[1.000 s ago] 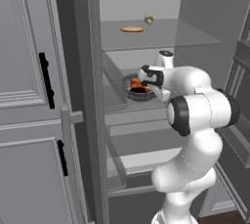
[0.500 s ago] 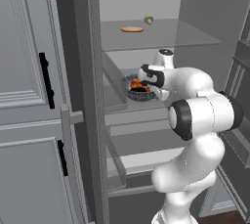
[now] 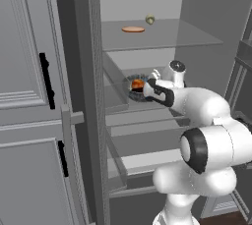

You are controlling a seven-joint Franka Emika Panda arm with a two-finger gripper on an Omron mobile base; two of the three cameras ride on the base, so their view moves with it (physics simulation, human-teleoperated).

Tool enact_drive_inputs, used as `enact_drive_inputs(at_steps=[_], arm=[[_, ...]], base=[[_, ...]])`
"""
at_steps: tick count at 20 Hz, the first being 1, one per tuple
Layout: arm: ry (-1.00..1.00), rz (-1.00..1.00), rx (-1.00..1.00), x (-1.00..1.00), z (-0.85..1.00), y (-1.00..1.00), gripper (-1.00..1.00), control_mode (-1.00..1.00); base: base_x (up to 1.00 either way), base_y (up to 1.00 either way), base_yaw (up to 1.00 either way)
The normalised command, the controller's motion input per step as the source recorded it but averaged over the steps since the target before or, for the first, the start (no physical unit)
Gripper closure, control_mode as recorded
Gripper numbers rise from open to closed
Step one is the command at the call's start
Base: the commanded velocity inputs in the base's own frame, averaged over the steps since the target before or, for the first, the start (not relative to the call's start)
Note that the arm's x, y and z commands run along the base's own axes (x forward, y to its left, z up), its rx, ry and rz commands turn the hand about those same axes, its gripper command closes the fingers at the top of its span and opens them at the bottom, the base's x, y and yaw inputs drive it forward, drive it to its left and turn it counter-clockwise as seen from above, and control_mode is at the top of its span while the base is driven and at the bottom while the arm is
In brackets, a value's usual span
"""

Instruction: Pick the chicken drumstick and avocado from their plates and place them in the bowl. Then put the bowl in the fridge.

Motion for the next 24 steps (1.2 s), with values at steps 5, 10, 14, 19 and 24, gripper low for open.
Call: enact_drive_inputs(at_steps=[5,10,14,19,24], arm=[[-0.20,0.01,0.00,-0.52,0.71,0.05,-1.00,-1.00],[-0.03,0.07,-0.03,-0.95,0.92,0.11,-1.00,-1.00],[0.00,0.05,-0.09,-1.00,0.49,0.00,-1.00,-1.00],[0.01,0.09,-0.21,-1.00,0.26,0.00,-1.00,-1.00],[0.00,0.09,-0.23,-1.00,0.08,0.00,-1.00,-1.00]], base=[[0.00,0.00,0.00],[0.00,0.00,0.00],[0.00,0.00,0.00],[0.00,0.00,0.00],[0.00,0.00,0.00]])
